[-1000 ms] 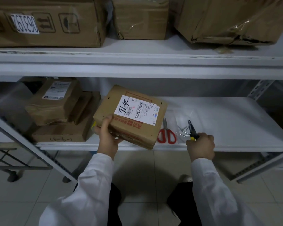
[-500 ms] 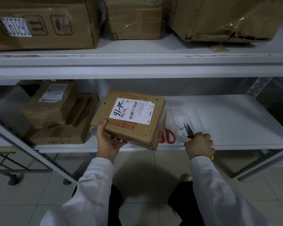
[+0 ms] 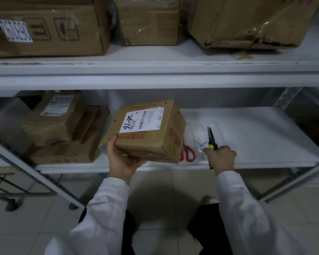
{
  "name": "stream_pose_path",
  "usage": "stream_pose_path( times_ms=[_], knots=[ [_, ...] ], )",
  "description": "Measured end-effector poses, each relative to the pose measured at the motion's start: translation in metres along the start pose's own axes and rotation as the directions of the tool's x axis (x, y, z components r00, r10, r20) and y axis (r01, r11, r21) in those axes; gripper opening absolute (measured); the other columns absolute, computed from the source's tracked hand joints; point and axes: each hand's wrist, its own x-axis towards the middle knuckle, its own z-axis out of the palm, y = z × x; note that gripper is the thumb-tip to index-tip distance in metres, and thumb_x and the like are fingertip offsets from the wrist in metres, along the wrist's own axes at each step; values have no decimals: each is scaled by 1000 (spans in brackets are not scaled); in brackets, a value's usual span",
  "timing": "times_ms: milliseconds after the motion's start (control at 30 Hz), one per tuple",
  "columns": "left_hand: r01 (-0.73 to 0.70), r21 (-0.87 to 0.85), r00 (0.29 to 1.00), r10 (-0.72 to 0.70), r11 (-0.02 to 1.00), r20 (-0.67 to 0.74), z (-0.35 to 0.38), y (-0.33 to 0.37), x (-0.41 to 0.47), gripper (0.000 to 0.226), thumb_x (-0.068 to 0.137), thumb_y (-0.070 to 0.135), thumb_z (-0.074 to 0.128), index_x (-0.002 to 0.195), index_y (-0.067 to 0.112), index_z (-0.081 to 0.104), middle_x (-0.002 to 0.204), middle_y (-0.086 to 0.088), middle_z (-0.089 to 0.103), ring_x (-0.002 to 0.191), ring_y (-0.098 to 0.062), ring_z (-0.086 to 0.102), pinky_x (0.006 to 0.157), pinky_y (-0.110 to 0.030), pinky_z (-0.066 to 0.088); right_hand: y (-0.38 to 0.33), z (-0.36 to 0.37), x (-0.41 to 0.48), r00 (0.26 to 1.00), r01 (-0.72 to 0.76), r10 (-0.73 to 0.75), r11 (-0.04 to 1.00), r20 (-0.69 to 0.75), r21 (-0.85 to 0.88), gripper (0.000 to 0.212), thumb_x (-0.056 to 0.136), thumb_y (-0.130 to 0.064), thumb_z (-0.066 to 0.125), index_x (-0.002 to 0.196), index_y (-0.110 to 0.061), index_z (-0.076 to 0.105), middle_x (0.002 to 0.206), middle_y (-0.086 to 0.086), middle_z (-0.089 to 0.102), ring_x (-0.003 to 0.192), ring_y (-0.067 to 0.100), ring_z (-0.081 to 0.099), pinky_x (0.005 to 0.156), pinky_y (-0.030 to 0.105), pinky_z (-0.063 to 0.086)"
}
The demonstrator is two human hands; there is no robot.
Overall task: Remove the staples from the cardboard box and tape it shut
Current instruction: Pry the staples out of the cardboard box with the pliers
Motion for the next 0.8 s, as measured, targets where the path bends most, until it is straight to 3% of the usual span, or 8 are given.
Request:
stream_pose_path(
  times_ms=[100, 167, 333, 467, 600, 700, 800],
  knots=[
    [74, -21, 996, -72, 997, 59, 3, -4, -3, 56, 76, 63, 48, 118, 28, 58, 122, -10, 58, 114, -35, 51, 94, -60, 42, -7, -7, -3, 995, 68, -74, 994, 66, 91, 23, 77, -21, 67, 73, -1, 57, 76, 14, 56, 64, 23, 49, 53, 27, 38],
    [116, -37, 990, -112, 993, 88, 4, -6, -5, 59, 76, 64, 47, 121, 28, 57, 121, -11, 59, 113, -37, 52, 91, -59, 44, -15, -12, -8, 988, 96, -114, 982, 106, 160, 20, 79, -18, 67, 70, -4, 56, 66, 9, 52, 60, 20, 50, 50, 25, 36],
    [228, -17, 971, -227, 973, 72, 9, -15, -8, 67, 73, 66, 51, 125, 25, 54, 123, -15, 57, 111, -40, 52, 85, -57, 48, -38, -17, -21, 944, -9, -150, 878, 294, 478, 26, 79, -25, 72, 89, -4, 62, 75, 7, 60, 68, 20, 59, 61, 27, 46],
    [281, 14, 959, -281, 960, 41, 10, -19, -10, 65, 75, 69, 47, 117, 21, 56, 116, -15, 58, 105, -40, 53, 80, -56, 48, -56, -20, -32, 839, -142, -254, 751, 481, 645, 36, 86, -32, 65, 109, -5, 58, 94, 3, 69, 73, 9, 69, 50, 18, 48],
    [332, 30, 943, -332, 943, 2, 10, -19, -15, 63, 79, 73, 40, 102, 17, 58, 107, -17, 57, 97, -41, 52, 75, -57, 45, -62, -17, -39, 855, -116, -281, 715, 436, 689, 45, 82, -24, 70, 116, 1, 54, 98, 5, 70, 84, 14, 69, 65, 24, 51],
    [389, 7, 921, -389, 921, -10, 8, -18, -14, 70, 75, 76, 42, 113, 19, 56, 114, -18, 53, 113, -43, 47, 80, -58, 46, -60, -15, -42, 870, -104, -284, 694, 404, 712, 35, 82, -15, 70, 108, -3, 52, 89, 2, 66, 81, 16, 65, 66, 24, 48],
    [423, 8, 905, -422, 906, -46, 4, -20, -12, 82, 73, 80, 41, 128, 19, 47, 125, -20, 45, 134, -46, 26, 86, -58, 45, -57, -13, -45, 890, -74, -284, 682, 357, 728, 32, 81, -11, 69, 105, -7, 48, 86, -3, 62, 78, 8, 59, 67, 22, 43]
  ],
)
